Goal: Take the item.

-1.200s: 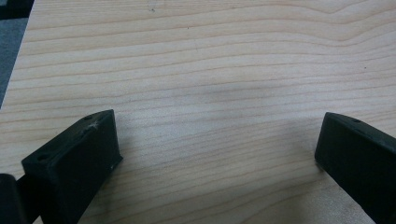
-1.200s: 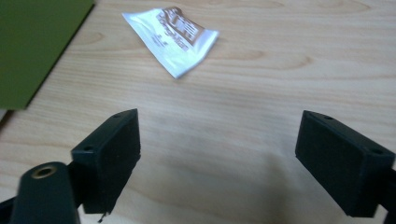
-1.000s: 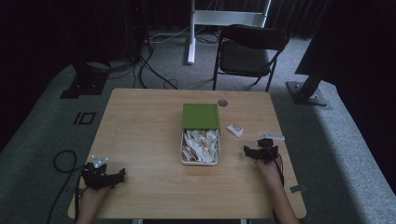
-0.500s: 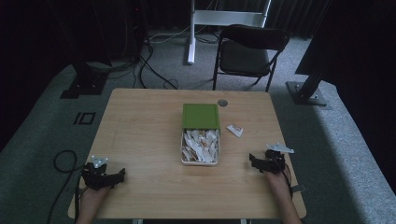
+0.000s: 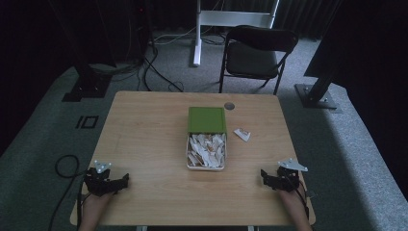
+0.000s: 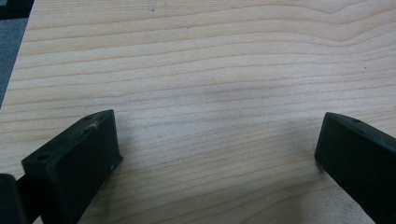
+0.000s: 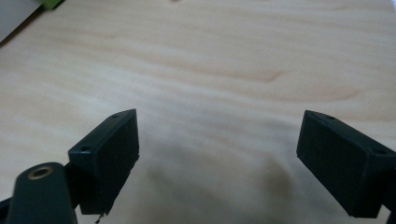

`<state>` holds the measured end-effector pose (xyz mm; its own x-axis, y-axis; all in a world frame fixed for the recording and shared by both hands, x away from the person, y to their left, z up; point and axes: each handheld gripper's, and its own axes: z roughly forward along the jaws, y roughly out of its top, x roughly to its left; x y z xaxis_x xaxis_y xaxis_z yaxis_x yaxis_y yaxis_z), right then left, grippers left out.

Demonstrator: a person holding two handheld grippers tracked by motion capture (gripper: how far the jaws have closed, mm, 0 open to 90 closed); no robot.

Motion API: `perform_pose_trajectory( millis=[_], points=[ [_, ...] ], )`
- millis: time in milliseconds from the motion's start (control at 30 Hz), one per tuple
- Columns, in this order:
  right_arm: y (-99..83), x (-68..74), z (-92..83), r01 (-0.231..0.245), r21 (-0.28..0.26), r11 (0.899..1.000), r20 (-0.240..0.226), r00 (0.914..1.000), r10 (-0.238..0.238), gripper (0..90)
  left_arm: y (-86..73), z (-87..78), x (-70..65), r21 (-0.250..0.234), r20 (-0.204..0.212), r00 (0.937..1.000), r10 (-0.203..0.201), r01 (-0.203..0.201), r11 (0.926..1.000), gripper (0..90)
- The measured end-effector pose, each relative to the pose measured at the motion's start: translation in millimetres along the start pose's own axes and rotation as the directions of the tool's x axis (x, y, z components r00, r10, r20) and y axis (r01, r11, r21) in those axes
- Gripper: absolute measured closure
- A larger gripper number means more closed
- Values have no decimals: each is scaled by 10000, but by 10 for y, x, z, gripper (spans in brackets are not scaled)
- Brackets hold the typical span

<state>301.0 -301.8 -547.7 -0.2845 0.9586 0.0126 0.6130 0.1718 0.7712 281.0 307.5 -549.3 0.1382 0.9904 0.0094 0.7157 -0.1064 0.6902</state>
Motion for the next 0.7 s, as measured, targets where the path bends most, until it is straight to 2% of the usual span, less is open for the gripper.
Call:
perform_pose_trajectory(
  millis=[133, 267, 300, 400, 500, 567, 600, 700],
  points=[
    [-83, 46, -61, 205, 198, 9996, 79, 9998, -206, 128, 0, 0, 0, 1, 0, 10000, 3, -3, 10000, 7],
    [-163, 59, -99, 251, 388, 9989, 491, 9984, -270, 127, 0, 0, 0, -1, 0, 10000, 0, 0, 10000, 7],
    [-175, 46, -110, 130, 475, 9988, 471, 9988, -152, 128, 0, 0, 0, 1, -1, 10000, 1, -1, 10000, 7],
    [-216, 3, -171, -362, 221, 9991, 618, 9975, 348, 127, 0, 0, 0, -2, -1, 10000, -4, 4, 10000, 7],
    [-258, -63, -218, -1127, 186, 9935, 905, 9897, 1106, 124, 0, 0, 0, -3, -1, 10000, -4, 4, 10000, 7],
    [-268, -83, -230, -1275, 175, 9917, 967, 9874, 1253, 123, 0, 0, 0, -3, -2, 10000, -3, 3, 10000, 7],
    [-287, -108, -239, -1334, 442, 9901, 1185, 9848, 1274, 123, 0, 0, 0, -3, -3, 10000, -3, 3, 10000, 7],
    [-299, -97, -249, -1164, 536, 9918, 1336, 9851, 1084, 122, 0, 0, 0, 1, -1, 10000, 1, -1, 10000, 7]
  ],
)
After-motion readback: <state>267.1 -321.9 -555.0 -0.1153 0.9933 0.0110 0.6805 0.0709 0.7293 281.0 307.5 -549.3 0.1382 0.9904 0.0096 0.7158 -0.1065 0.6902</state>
